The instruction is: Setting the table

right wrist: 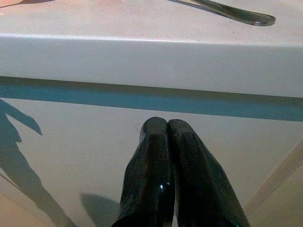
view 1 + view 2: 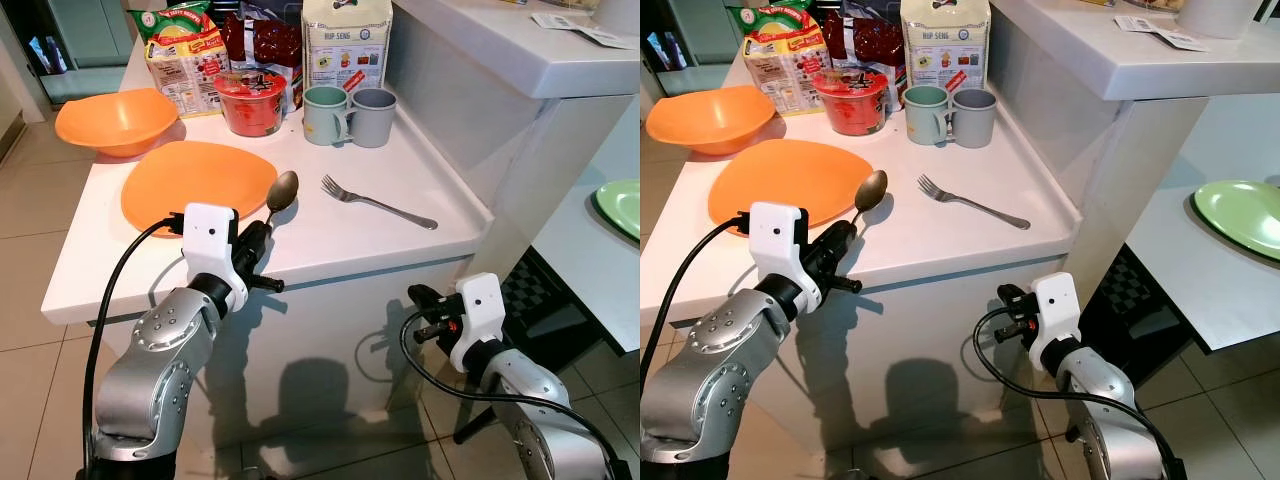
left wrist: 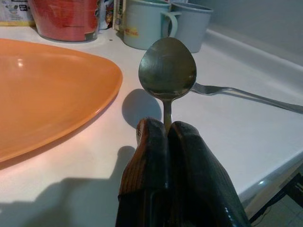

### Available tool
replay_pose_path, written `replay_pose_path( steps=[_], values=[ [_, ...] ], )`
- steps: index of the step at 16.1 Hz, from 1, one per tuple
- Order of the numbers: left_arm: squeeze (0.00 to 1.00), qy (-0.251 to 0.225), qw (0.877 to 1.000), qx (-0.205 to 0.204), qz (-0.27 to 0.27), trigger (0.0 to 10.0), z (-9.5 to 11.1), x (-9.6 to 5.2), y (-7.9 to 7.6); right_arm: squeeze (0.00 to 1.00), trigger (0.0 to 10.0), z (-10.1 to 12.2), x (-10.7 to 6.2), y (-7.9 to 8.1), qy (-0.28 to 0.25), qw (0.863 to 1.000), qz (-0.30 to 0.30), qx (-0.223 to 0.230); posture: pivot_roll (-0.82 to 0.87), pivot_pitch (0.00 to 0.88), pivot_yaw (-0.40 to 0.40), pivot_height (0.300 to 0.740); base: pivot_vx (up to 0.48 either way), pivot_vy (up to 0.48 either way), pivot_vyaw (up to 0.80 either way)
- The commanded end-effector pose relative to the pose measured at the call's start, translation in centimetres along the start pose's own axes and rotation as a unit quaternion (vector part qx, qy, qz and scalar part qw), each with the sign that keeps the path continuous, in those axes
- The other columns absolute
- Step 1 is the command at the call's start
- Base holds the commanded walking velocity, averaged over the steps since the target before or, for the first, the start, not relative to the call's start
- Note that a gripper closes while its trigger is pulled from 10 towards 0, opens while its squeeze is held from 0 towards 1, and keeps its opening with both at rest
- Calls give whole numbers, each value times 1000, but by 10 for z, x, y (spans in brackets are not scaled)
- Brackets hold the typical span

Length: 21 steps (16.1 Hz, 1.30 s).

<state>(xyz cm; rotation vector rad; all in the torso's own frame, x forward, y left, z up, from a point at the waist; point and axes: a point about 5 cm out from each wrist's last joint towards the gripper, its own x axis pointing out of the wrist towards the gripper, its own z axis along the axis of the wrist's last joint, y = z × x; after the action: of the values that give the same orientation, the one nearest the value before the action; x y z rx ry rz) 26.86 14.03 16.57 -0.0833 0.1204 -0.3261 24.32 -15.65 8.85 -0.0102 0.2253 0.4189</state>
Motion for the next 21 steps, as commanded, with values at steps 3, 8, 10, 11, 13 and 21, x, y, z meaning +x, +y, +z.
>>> replay_pose_path(
  steps=[3,8,10,11,13,21],
  values=[
    [0,-4,1000,11,-2,0,1,4,-3,0,10000,0,2,-1,6,1000,-6,2,15,0,-1,740,0,0,0],
    [0,-8,1000,8,6,0,1,7,-1,0,10000,0,1,-1,6,1000,-10,7,11,0,1,740,0,0,0],
    [0,-10,1000,3,10,0,-1,7,0,0,10000,0,2,-2,6,1000,-11,7,10,0,-2,740,0,0,0],
    [0,-16,1000,-2,12,0,-3,6,1,0,10000,-1,2,-2,6,1000,-11,5,14,0,-12,740,0,0,0],
    [0,-13,999,-7,29,0,-10,6,4,0,10000,0,5,-4,6,1000,-12,4,21,0,-40,740,0,0,0],
    [0,-17,999,1,30,0,-14,18,1,0,10000,10,23,-10,-6,1000,-5,-9,21,0,-30,740,0,0,0]
  ],
)
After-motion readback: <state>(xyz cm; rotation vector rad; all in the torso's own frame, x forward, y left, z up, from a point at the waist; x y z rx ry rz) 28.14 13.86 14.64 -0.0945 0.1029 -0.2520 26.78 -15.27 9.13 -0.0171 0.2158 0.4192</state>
